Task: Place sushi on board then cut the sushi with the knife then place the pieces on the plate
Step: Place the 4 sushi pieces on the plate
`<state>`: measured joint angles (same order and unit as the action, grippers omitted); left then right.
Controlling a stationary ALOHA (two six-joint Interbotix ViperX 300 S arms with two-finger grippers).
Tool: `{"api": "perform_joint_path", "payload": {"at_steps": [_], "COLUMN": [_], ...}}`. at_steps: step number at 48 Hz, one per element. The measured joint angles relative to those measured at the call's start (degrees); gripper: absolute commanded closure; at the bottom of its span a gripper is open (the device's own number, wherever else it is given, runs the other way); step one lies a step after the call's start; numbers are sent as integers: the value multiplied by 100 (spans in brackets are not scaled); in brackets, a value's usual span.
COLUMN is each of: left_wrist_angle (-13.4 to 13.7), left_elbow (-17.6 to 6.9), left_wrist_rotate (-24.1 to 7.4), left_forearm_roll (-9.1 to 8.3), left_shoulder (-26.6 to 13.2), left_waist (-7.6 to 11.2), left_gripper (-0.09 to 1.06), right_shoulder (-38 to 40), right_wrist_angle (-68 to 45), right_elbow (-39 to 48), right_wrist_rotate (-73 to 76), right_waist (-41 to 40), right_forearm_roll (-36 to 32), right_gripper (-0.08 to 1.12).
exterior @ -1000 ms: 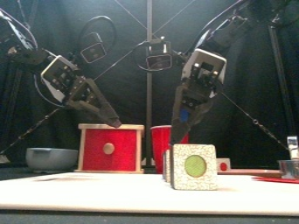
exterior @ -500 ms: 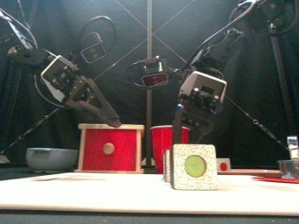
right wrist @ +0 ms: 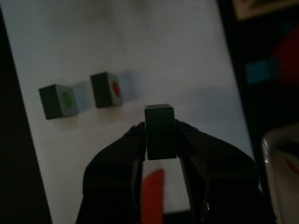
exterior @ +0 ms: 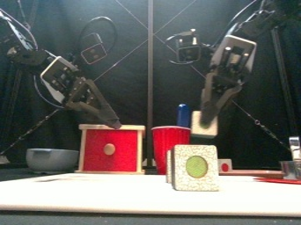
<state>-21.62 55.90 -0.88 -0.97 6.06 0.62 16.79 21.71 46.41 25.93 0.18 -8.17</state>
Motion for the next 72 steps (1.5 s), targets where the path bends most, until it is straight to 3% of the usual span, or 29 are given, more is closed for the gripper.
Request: {"api": "perform_joint_path", "payload": {"at_steps": [8,17,31,40,48,60,72], "left_wrist_angle": [0,-9,0,-9,0,0,0], "left_elbow": [9,0,9,9,9,9,9], "left_wrist_rotate": [0,0,9,18,18,18,18], "left_forearm_roll": [0,-9,0,0,0,0,0], "left_shoulder": [0,0,0,0,0,-9,-9], "left_waist": [0,0,-9,-9,-9,-9,0], "left_gripper": [18,18,18,18,18,18,18], "right_shoulder": [844,1248,765,483,492,439,-457], "right_wrist_angle": [246,220,-26,-53,-70,-70,-62], "right_elbow": [598,1028,1274,1257,1151,677,-220], "right_wrist_rotate": [35,18,-44,26,35,44,132], "right_waist": [-598,-1635,-2479,-2522,-2215,-809,343], "right_forearm_roll": [-88,-97,-272,-281,-70,229,396], "right_gripper": [47,43,24,22,22,22,22]}}
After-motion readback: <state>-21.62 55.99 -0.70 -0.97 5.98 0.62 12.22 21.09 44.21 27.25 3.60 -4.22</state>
